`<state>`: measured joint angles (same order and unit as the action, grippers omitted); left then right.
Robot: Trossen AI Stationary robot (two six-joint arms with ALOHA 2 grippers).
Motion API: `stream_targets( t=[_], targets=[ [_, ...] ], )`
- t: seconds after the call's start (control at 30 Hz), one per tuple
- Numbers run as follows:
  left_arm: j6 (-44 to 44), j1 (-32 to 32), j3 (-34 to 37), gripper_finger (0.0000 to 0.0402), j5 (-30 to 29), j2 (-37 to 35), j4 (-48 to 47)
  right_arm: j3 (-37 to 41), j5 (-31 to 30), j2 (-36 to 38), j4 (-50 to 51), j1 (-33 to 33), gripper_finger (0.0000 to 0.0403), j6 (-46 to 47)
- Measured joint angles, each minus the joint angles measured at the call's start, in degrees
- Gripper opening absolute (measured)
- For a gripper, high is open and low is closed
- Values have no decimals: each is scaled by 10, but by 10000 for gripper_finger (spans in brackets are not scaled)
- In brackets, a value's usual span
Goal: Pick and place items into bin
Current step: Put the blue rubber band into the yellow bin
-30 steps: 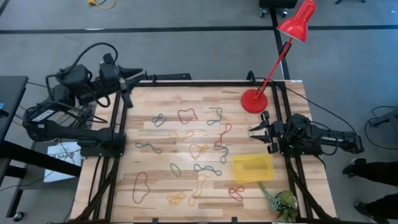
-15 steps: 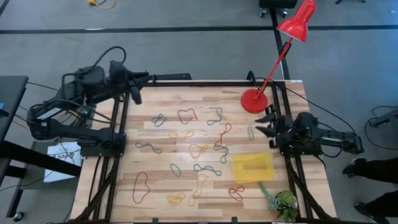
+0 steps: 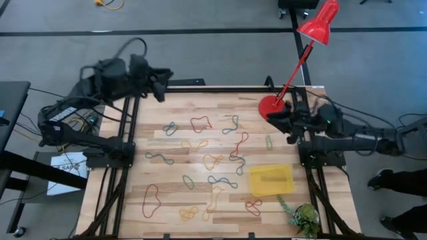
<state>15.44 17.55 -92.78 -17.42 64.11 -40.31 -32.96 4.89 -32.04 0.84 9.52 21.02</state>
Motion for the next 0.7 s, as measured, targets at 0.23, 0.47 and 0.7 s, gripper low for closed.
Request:
stream_targets(
  t=[0.23,0.47,0.7],
  targets=[
    [1,22,-84,82,63,5,-212,-188,25,-190,88,-11,118,46],
    [17,20,-83,82,71,5,-355,-289,25,-324,125,-10,118,21],
    [12,20,-83,82,103,2,-373,-326,26,-381,197,20,118,112]
  ],
)
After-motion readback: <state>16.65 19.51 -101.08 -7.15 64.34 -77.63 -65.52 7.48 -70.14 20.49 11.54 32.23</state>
